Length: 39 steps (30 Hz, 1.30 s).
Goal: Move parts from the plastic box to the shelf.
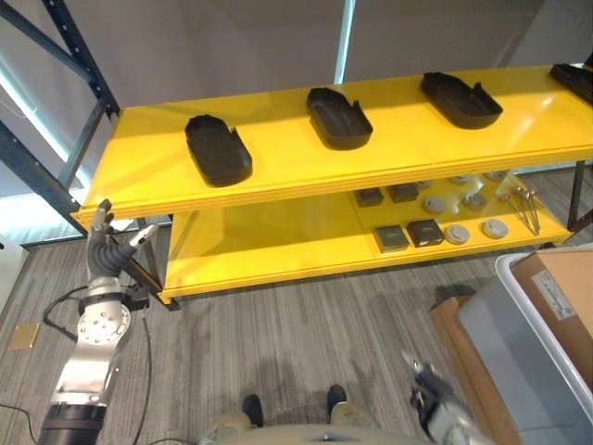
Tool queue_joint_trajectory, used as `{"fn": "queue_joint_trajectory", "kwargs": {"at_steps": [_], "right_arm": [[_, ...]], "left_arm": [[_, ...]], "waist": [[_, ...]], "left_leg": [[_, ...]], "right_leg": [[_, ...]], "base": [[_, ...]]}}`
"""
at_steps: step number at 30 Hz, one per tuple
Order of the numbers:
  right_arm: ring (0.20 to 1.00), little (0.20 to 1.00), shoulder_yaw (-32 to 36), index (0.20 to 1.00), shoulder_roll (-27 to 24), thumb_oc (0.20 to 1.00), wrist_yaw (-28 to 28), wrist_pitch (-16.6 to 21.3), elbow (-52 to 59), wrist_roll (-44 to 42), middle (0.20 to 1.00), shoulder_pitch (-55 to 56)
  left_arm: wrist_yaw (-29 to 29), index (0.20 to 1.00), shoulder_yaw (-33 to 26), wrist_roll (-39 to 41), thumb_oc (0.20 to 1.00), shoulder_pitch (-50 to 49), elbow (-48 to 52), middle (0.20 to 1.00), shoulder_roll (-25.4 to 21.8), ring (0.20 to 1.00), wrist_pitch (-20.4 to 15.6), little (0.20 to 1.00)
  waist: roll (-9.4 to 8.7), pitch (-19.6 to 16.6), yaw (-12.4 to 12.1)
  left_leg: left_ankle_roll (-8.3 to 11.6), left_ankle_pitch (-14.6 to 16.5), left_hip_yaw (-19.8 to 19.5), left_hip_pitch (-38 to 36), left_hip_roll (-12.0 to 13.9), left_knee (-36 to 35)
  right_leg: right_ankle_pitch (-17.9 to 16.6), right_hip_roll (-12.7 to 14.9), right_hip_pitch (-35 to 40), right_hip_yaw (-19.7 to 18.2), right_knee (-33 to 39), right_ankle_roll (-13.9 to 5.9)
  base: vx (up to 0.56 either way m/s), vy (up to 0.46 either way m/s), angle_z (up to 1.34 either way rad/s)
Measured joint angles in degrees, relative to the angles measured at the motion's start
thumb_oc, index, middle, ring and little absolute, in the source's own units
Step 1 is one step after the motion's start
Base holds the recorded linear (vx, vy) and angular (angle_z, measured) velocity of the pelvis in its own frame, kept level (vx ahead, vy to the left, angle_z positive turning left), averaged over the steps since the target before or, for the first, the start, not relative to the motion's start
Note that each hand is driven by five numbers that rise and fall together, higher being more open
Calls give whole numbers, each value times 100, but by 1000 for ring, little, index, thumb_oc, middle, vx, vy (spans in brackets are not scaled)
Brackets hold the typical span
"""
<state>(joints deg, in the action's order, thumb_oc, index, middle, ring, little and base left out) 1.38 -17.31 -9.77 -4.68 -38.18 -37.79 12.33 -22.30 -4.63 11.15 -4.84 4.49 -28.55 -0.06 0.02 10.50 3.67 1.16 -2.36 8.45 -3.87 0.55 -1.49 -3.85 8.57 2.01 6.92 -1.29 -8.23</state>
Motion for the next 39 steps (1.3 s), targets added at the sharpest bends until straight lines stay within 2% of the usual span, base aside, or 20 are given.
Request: {"fn": "queue_joint_trajectory", "kwargs": {"at_steps": [4, 6, 10, 12, 19, 20, 21, 22, 23, 24, 26, 27, 28, 29, 30, 31, 32, 34, 38, 39], "right_arm": [[1000, 1000, 14, 1000, 18, 1000, 81, 467, -59, 226, 1000, 539], [1000, 1000, 118, 1000, 61, 1000, 154, 485, -103, 224, 1000, 556], [1000, 1000, 137, 1000, 85, 1000, 771, 497, -384, 259, 1000, 411], [1000, 1000, -130, 1000, 4, 1000, 1172, 670, -882, 945, 1000, 425], [1000, 1000, -468, 1000, 64, 1000, 1678, 439, -1448, 1544, 1000, 360], [1000, 1000, -463, 1000, 49, 1000, 1673, 428, -1447, 1537, 1000, 226], [1000, 1000, -445, 1000, -29, 1000, 1670, 322, -1437, 1471, 1000, 51], [1000, 1000, -450, 1000, -48, 1000, 1670, 327, -1422, 1457, 1000, -21], [1000, 1000, -448, 1000, -143, 1000, 1670, 329, -1361, 1454, 1000, -70], [1000, 1000, -445, 1000, -251, 1000, 1670, 307, -1267, 1456, 1000, -91], [1000, 1000, -439, 1000, -274, 1000, 1672, 191, -1226, 1436, 1000, -153], [1000, 1000, -397, 1000, -270, 1000, 1693, 197, -1217, 1440, 1000, -137], [1000, 1000, -282, 1000, -196, 1000, 1739, 204, -1242, 1452, 1000, -117], [1000, 1000, -160, 1000, -16, 1000, 1814, 251, -1221, 1455, 1000, -60], [1000, 1000, -190, 1000, -126, 1000, 1890, 321, -1135, 1459, 1000, 109], [1000, 1000, -160, 1000, -90, 1000, 1927, 281, -1109, 1472, 1000, 66], [1000, 1000, -139, 1000, -47, 1000, 1939, 245, -1173, 1476, 1000, 132], [1000, 1000, -115, 1000, 176, 1000, 1960, 245, -1178, 1489, 1000, 438], [1000, 1000, -191, 1000, 295, 1000, 1959, 200, -1207, 1556, 1000, 783], [1000, 1000, -189, 1000, 281, 1000, 1930, 199, -1218, 1553, 1000, 716]], "left_arm": [[4, 1000, -18, 3, 1000, -334, -82, 1000, 33, 1000, -13, 1000], [17, 1000, -12, 3, 1000, -341, -88, 1000, 33, 1000, -17, 1000], [26, 1000, -21, 20, 1000, -329, -117, 1000, 39, 1000, -130, 1000], [9, 1000, -25, 324, 1000, -327, -135, 1000, 139, 1000, -158, 1000], [-129, 1000, -255, 449, 1000, -389, -359, 1000, 216, 1000, -155, 1000], [-121, 1000, -254, 448, 1000, -380, -358, 1000, 215, 1000, -155, 1000], [-130, 1000, -251, 446, 1000, -213, -373, 1000, 293, 1000, -155, 1000], [-129, 1000, -242, 445, 1000, -102, -389, 1000, 295, 1000, -156, 1000], [-139, 1000, -234, 444, 1000, 79, -411, 1000, 293, 1000, -169, 1000], [-155, 1000, -225, 441, 1000, 213, -485, 1000, 295, 1000, -238, 1000], [-230, 1000, -215, 443, 1000, 220, -614, 1000, 309, 1000, -259, 1000], [-254, 1000, -218, 444, 1000, 240, -611, 1000, 265, 1000, -262, 1000], [-258, 1000, -242, 444, 1000, 317, -638, 1000, 242, 1000, -263, 1000], [-263, 1000, -419, 445, 1000, 468, -629, 1000, 176, 1000, -270, 1000], [-285, 1000, -480, 445, 1000, 448, -599, 1000, 185, 1000, -270, 1000], [-251, 1000, -613, 449, 1000, 454, -670, 1000, 266, 1000, -244, 1000], [-242, 1000, -603, 453, 1000, 328, -678, 1000, 367, 1000, -217, 1000], [-108, 1000, -497, 456, 1000, 262, -671, 1000, 385, 1000, -217, 1000], [27, 1000, -523, 503, 1000, -75, -396, 1000, 421, 1000, -205, 1000], [20, 1000, -547, 505, 1000, -113, -285, 1000, 385, 1000, -209, 1000]], "waist": [[-100, 36, 24], [-161, 34, 23], [-107, -98, -32], [-107, -296, -134], [-42, -339, -526], [-39, -305, -522], [52, -103, -538], [63, -26, -541], [96, 103, -499], [146, 277, -493], [259, 349, -375], [234, 369, -340], [112, 388, -263], [-358, 491, -86], [-335, 511, -27], [-475, 700, -134], [-394, 720, -93], [-378, 713, 63], [-512, 539, -92], [-543, 490, -93]], "left_leg": [[-28, -85, -15, -96, -39, -176], [-23, -126, -36, -126, -61, -266], [-39, -139, -78, -148, -120, -331], [-32, -139, -123, 40, -117, -333], [-48, -189, -204, 71, -155, -299], [-92, -163, -182, 75, -222, -271], [-295, -25, -101, 114, -300, -15], [-527, 137, -20, 274, -368, 338], [-902, 461, 117, 550, -475, 1023], [-667, 743, 116, 716, -380, 1448], [-727, 953, 149, 811, -336, 1612], [-661, 953, 143, 832, -351, 1504], [-233, 881, 122, 721, -477, 1112], [-463, 1190, 148, 948, -761, 1903], [-327, 1688, 34, 899, -497, 2715], [-372, 1918, -30, 749, -635, 2810], [-447, 1921, -79, 679, -546, 2739], [-321, 1702, -513, 647, -436, 2472], [-131, 1515, -782, -134, -303, 1573], [-119, 1532, -804, -139, -284, 1567]], "right_leg": [[8, 22, 14, 14, 14, -13], [9, 38, 15, 17, 13, -13], [0, 79, 84, 62, 95, -44], [9, 53, -71, 184, 120, -16], [-18, 107, -137, 311, 69, -12], [83, 161, -257, 294, -188, -44], [87, 251, -722, 272, -1213, -98], [75, 386, -1071, 263, -1788, -156], [29, 590, -1509, 208, -2580, -298], [-89, 685, -1848, 108, -3261, -357], [-20, 698, -2245, 143, -3702, -374], [54, 663, -2319, 204, -3552, -440], [208, 598, -2246, 239, -2538, -445], [479, 880, -2021, 105, -1440, -786], [502, 796, -1892, -54, -1165, -877], [125, 823, -1818, -239, -1091, -721], [93, 666, -1783, -270, -1020, -691], [2, 500, -1540, -226, -624, -728], [-66, 403, -762, 126, -619, -485], [-99, 339, -787, 2, -822, -226]], "base": [[-11, 16, 1], [-21, 21, 6], [10, 36, 4], [75, 129, 10], [105, 190, 8], [167, 403, -12], [172, 375, -22], [145, 236, -33], [162, 46, -30], [210, -53, -35], [331, -190, -31], [333, -219, -19], [574, -351, 9], [533, -308, 20], [644, -382, 4], [471, -291, -29], [508, -299, -12], [510, -285, 68], [377, -214, 42], [528, -357, 14]]}}
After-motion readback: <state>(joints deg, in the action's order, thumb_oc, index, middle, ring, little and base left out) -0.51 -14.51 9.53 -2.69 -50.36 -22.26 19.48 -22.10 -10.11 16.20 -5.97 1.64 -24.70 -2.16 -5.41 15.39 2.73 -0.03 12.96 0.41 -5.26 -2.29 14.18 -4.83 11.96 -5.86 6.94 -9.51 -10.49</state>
